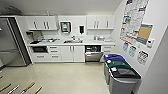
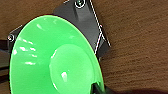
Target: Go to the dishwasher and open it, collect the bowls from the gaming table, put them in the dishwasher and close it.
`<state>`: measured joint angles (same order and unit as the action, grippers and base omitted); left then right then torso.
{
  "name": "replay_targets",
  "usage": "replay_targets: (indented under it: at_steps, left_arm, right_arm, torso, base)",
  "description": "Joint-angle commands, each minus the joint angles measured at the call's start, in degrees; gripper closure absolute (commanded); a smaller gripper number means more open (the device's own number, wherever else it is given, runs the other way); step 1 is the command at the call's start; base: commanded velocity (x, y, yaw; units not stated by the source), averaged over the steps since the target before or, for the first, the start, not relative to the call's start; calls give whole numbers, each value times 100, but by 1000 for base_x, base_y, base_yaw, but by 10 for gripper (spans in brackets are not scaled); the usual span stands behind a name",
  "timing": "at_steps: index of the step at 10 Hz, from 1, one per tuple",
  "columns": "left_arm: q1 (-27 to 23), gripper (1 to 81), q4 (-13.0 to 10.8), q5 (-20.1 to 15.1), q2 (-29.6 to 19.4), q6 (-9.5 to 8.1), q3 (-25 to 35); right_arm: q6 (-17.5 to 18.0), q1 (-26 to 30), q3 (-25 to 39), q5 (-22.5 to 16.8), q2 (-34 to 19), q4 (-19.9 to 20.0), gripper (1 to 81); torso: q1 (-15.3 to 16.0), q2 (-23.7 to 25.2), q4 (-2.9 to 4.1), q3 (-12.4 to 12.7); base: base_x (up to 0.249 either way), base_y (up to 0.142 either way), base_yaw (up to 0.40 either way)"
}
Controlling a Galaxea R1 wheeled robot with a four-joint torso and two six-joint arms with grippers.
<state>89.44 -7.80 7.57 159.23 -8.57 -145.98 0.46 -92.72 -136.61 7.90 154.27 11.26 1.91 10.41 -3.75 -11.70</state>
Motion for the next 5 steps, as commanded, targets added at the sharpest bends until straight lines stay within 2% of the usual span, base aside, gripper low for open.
replay_targets:
  at_steps: [1,5]
  left_arm:
    - [-195,811,-64,-256,-137,40,-18]
    - [-203,811,-64,-256,-137,40,-18]
  right_arm:
    - [-11,179,12,-333,-157,-45,811]
    - [-11,179,-5,-333,-148,-45,811]
  torso:
    - [0,0,0,0]
    - [-2,0,0,0]
  base:
    - [170,0,0]
    - [170,0,0]
